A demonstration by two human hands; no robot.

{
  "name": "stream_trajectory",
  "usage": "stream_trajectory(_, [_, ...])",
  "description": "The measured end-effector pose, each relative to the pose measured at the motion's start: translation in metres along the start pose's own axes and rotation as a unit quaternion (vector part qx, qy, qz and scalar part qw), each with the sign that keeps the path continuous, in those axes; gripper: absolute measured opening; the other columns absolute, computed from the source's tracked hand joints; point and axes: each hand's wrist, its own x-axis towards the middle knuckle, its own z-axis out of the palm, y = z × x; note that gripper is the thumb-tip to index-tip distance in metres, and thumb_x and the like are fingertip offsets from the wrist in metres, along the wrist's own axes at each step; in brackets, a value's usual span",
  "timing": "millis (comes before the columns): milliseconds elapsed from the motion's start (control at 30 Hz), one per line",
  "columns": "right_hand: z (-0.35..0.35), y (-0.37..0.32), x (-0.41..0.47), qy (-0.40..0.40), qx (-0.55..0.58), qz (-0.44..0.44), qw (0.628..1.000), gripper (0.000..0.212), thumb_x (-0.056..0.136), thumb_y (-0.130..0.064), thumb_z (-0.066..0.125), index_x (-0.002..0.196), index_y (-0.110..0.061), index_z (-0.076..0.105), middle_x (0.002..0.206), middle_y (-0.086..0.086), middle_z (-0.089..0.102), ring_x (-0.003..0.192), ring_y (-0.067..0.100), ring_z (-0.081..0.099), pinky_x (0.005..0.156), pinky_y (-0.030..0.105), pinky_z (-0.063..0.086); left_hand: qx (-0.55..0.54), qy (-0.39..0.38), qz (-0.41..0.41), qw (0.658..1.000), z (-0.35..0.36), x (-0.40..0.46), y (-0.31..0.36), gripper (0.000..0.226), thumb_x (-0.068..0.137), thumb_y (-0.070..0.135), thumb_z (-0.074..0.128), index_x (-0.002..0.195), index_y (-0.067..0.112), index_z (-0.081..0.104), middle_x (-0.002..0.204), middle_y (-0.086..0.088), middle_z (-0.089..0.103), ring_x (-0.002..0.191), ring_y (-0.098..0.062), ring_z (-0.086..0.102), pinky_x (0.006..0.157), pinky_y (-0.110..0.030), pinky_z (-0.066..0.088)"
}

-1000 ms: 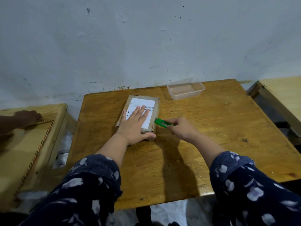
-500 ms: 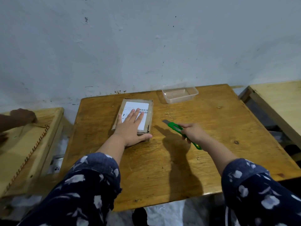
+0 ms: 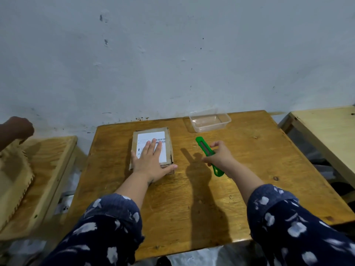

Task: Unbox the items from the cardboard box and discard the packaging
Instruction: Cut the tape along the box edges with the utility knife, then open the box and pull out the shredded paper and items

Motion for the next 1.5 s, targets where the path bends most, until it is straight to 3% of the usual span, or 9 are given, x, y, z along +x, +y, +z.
stream_trajectory(133, [0.018,0.000,0.020,0.061,-0.076,-0.022,0.995,0.030,0.078,-0.009,0.073,0.090,-0.021,0.049,0.105,0.010,0.066,0.080,0.023,0.069,0.071,0.035,0.057,-0.010,-0.007,-0.013,1.000,-0.005,0.007,-0.008,0.119,0.057,0.096,0.028,0.151,0.033,-0.007,0.161,0.006,-0.014,0.147,-0.019,-0.013,0.110,-0.067,-0.008])
stream_trajectory(367, [0.053,-0.020,0.057,0.060,-0.206,-0.032,0.976,0.041,0.085,-0.026,0.068,0.123,-0.014,0.059,0.112,0.009,0.066,0.086,0.019,0.061,0.064,0.028,0.048,-0.020,0.058,-0.036,0.997,-0.014,0.037,-0.029,0.099,0.069,0.088,0.012,0.152,0.035,0.004,0.161,0.003,-0.008,0.147,-0.021,-0.017,0.108,-0.066,-0.015])
stream_trajectory(633, [0.110,-0.058,0.126,0.072,-0.240,-0.029,0.968,0.034,0.085,-0.036,0.065,0.104,-0.008,0.066,0.092,0.009,0.069,0.078,0.025,0.067,0.070,0.039,0.059,-0.044,0.068,-0.040,0.996,0.002,0.056,-0.046,0.103,0.067,0.091,0.010,0.152,0.033,-0.001,0.160,0.003,-0.018,0.145,-0.019,-0.022,0.115,-0.059,-0.003])
stream_trajectory(900, [0.127,-0.065,0.172,0.125,-0.284,-0.033,0.950,0.042,0.087,-0.038,0.064,0.111,-0.003,0.062,0.116,0.013,0.058,0.096,0.029,0.062,0.066,0.032,0.047,-0.045,0.077,-0.021,0.996,0.005,0.058,-0.050,0.103,0.068,0.091,0.008,0.152,0.031,-0.002,0.160,0.000,-0.019,0.144,-0.020,-0.024,0.115,-0.055,-0.010])
stream_trajectory(1000, [0.129,-0.069,0.173,0.148,-0.309,-0.049,0.938,0.039,0.090,-0.034,0.059,0.115,-0.004,0.061,0.123,0.013,0.053,0.105,0.030,0.057,0.081,0.039,0.052,-0.052,0.072,-0.020,0.996,0.004,0.059,-0.051,0.105,0.067,0.091,0.008,0.152,0.030,-0.003,0.159,0.000,-0.019,0.144,-0.020,-0.024,0.116,-0.056,-0.006])
stream_trajectory(1100, [0.132,-0.083,0.162,0.180,-0.211,-0.164,0.947,0.029,0.096,-0.020,0.047,0.117,-0.009,0.064,0.119,0.010,0.061,0.103,0.025,0.058,0.082,0.030,0.047,-0.054,0.063,-0.019,0.996,0.003,0.058,-0.050,0.105,0.067,0.091,0.008,0.152,0.030,-0.004,0.159,0.000,-0.020,0.144,-0.020,-0.025,0.116,-0.056,-0.005])
stream_trajectory(1200, [0.137,-0.092,0.137,0.049,-0.121,-0.215,0.968,0.029,0.098,-0.022,0.046,0.114,-0.010,0.067,0.105,0.005,0.070,0.090,0.016,0.062,0.062,0.017,0.041,-0.059,0.060,-0.021,0.996,0.002,0.058,-0.050,0.104,0.068,0.091,0.010,0.152,0.031,-0.002,0.159,0.000,-0.019,0.144,-0.020,-0.025,0.116,-0.057,-0.006])
stream_trajectory(1267, [0.137,-0.085,0.127,-0.013,-0.144,-0.217,0.965,0.029,0.098,-0.022,0.047,0.116,-0.012,0.067,0.112,0.002,0.070,0.097,0.015,0.062,0.067,0.017,0.041,-0.056,0.052,-0.013,0.997,0.001,0.057,-0.051,0.103,0.070,0.091,0.013,0.153,0.031,-0.001,0.160,0.002,-0.019,0.144,-0.018,-0.024,0.115,-0.058,-0.008])
stream_trajectory(1500, [0.100,-0.036,0.085,0.061,-0.104,-0.181,0.976,0.026,0.093,-0.016,0.054,0.113,-0.011,0.068,0.110,0.010,0.070,0.103,0.024,0.064,0.083,0.025,0.045,0.000,0.077,-0.009,0.997,-0.009,0.022,-0.046,0.082,0.086,0.076,0.022,0.152,0.030,0.012,0.161,0.007,-0.007,0.147,-0.012,-0.011,0.111,-0.061,-0.016])
